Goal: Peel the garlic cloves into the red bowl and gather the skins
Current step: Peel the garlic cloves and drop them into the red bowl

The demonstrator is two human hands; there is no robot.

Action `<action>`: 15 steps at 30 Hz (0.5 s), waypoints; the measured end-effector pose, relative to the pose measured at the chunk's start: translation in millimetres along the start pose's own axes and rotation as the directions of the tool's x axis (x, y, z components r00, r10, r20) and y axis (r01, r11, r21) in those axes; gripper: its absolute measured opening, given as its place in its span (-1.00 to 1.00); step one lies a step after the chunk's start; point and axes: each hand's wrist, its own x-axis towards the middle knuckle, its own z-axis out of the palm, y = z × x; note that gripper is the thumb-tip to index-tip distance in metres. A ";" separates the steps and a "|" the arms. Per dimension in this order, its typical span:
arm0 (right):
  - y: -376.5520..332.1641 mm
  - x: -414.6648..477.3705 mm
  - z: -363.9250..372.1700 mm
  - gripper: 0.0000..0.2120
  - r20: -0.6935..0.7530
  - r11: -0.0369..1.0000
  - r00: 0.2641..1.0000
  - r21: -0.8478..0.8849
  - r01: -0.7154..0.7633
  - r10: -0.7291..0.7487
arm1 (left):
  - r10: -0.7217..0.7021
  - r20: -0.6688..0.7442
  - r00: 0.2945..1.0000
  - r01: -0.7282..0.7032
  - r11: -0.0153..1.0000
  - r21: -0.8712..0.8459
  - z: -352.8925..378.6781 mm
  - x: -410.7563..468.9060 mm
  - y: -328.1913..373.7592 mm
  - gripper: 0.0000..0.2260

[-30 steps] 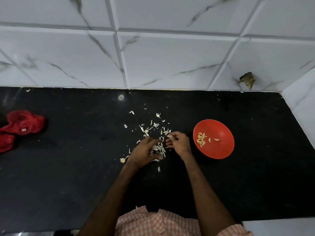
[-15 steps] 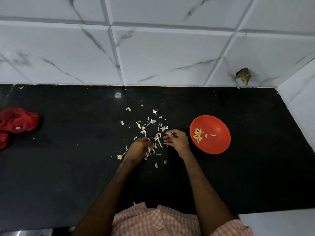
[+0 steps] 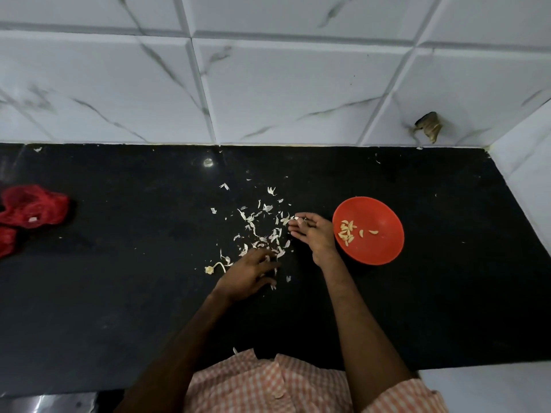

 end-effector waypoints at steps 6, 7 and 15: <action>2.7 -2.8 1.7 -0.84 -0.051 0.999 0.999 -0.031 -0.005 0.004 | -0.014 -0.042 0.999 0.012 0.999 -0.036 11.8 3.5 -2.8 -0.77; 3.6 -2.5 1.6 -0.82 -0.076 0.999 0.997 -0.038 -0.005 0.002 | -0.023 -0.068 0.997 0.021 0.999 -0.027 12.2 5.6 -3.2 -0.78; 3.0 -3.6 5.5 -0.76 -0.170 0.998 0.984 -0.038 0.040 -0.046 | -0.062 0.014 0.998 0.058 0.977 0.203 10.1 20.4 19.9 -0.38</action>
